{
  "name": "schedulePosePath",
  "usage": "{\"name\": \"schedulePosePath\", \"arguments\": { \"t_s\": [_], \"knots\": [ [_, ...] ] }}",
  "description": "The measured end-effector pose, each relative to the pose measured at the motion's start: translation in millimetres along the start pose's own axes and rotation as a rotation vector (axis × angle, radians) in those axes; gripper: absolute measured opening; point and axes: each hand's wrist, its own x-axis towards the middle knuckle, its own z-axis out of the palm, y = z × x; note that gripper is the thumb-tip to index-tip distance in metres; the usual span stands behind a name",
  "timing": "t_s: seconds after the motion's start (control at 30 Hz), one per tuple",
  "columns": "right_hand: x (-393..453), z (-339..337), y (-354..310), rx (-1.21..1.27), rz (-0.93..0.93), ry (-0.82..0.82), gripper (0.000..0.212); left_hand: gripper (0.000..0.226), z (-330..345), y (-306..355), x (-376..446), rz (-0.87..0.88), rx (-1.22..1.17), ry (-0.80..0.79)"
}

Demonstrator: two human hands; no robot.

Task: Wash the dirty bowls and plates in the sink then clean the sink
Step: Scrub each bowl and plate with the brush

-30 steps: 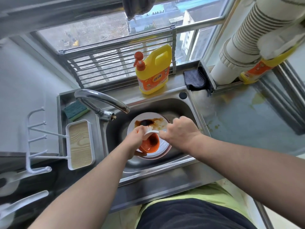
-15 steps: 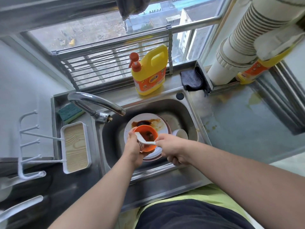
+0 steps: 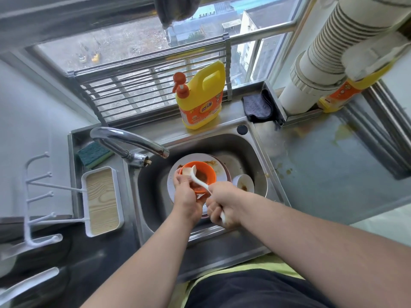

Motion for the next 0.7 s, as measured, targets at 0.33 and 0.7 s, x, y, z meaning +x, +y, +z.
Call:
{"name": "schedulePosePath", "arguments": {
  "t_s": [0.33, 0.7],
  "knots": [
    [-20.2, -33.5, -23.1, -1.623, -0.609, 0.199, 0.01, 0.039, -21.1, 33.2, 17.9, -0.047, 0.347, 0.029],
    [-12.5, -28.1, -34.2, -2.235, -0.835, 0.555, 0.048, 0.048, -36.4, 38.6, 28.5, -0.199, 0.477, 0.023]
  ]
}}
